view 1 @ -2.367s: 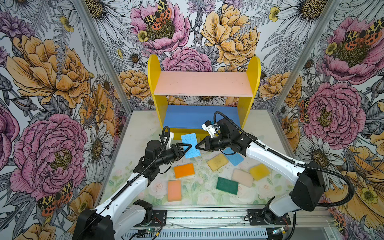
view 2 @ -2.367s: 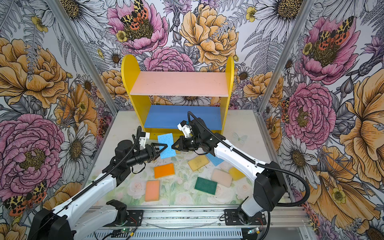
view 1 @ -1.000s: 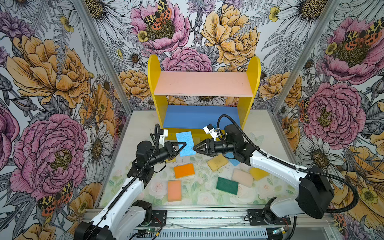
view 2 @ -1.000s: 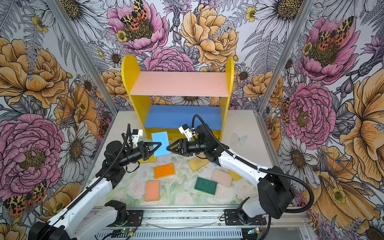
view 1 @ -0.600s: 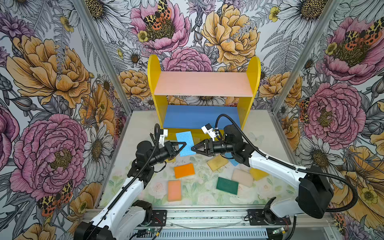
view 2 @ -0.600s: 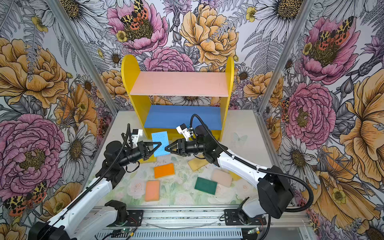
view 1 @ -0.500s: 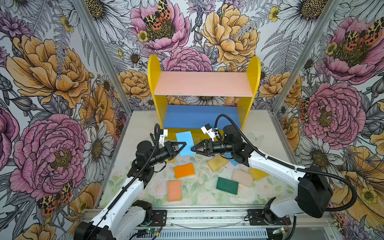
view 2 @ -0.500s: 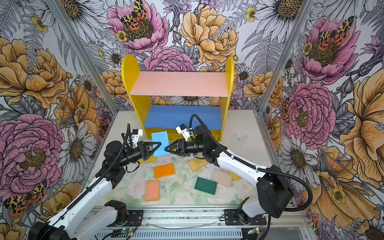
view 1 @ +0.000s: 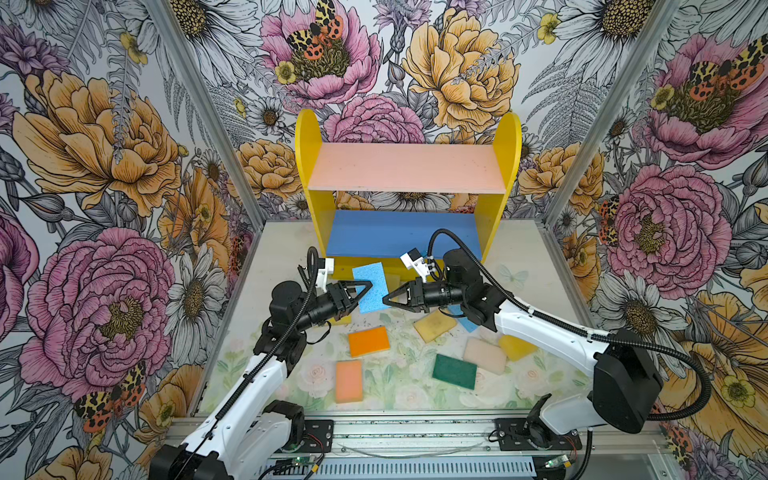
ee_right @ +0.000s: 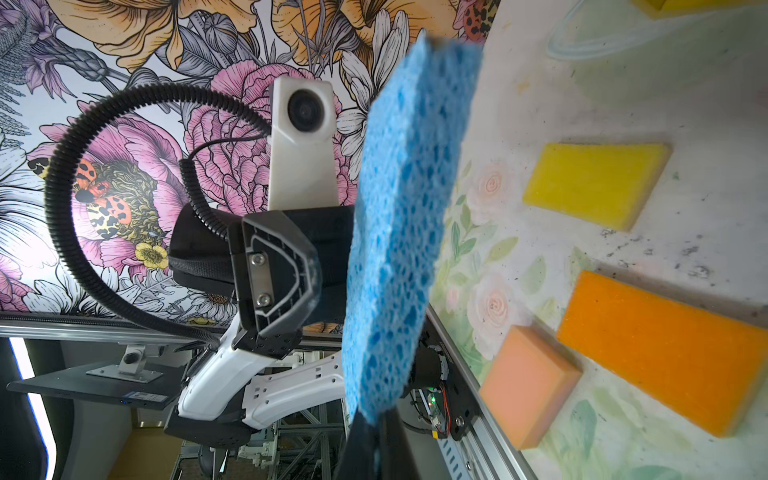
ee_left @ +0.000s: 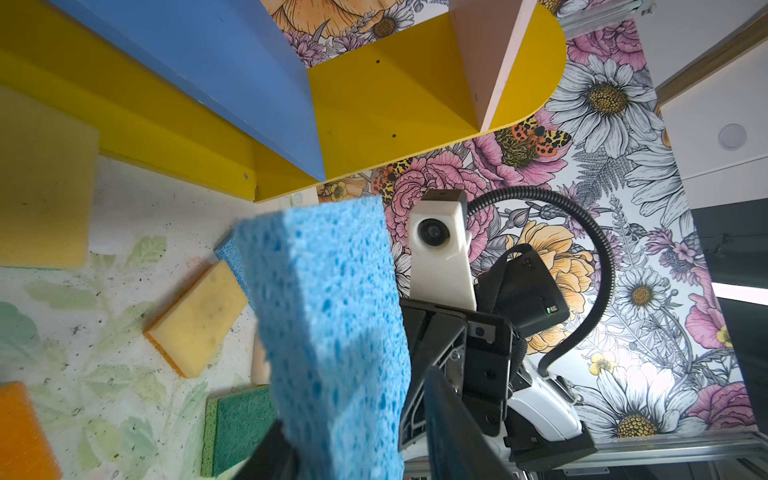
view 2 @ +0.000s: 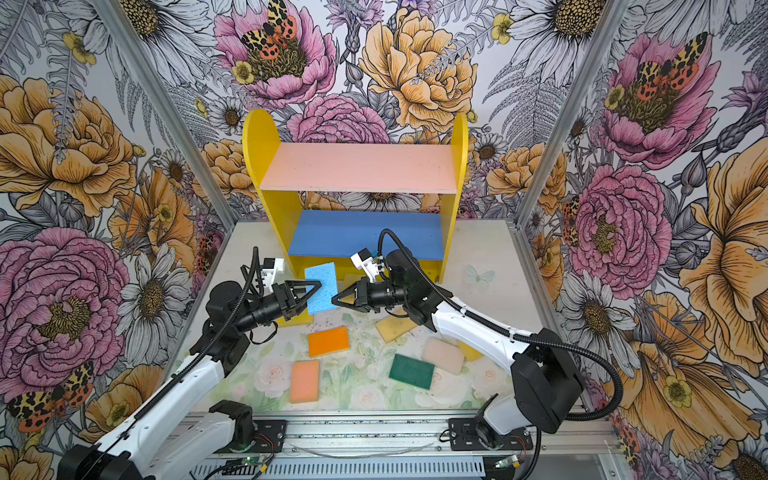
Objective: Place and organize the cleaning sponges onto the shelf
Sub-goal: 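Lift the blue sponge with the right gripper toward the pink top shelf, then lower the blue sponge onto the pink shelf and open the right gripper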
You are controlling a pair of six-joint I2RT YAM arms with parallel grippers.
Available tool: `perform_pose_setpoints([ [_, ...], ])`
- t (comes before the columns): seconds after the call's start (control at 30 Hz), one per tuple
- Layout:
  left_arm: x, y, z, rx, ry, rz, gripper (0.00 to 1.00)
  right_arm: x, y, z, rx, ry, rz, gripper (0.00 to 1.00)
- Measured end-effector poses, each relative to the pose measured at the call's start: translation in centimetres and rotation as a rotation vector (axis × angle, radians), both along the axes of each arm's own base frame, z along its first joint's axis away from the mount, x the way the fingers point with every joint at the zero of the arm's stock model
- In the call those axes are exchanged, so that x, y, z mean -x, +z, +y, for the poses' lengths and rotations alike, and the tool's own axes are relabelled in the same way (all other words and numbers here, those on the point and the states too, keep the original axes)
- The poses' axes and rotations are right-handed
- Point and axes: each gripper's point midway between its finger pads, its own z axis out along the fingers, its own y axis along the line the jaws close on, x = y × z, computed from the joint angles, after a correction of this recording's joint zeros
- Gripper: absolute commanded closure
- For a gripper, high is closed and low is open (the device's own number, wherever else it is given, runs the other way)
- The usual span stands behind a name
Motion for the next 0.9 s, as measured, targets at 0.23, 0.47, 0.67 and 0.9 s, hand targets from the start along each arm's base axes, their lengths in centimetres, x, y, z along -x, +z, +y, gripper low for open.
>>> perform_pose_setpoints([
  [0.23,0.4,5.9,4.2,0.005,0.108,-0.137,0.01,-2.0,7.7,0.4,-0.066,-0.047,-0.151,1.00],
  [0.47,2.7,8.5,5.4,-0.023,0.145,-0.245,0.01,-5.6,13.4,2.2,-0.122,-0.101,-0.244,1.00],
  [0.67,2.7,5.2,5.7,-0.101,0.157,-0.156,0.01,-10.3,16.5,4.4,-0.126,-0.178,-0.307,1.00],
  [0.9,2.9,3.2,5.6,-0.143,0.148,-0.108,0.01,-16.3,19.3,5.8,-0.122,-0.344,-0.407,1.00],
])
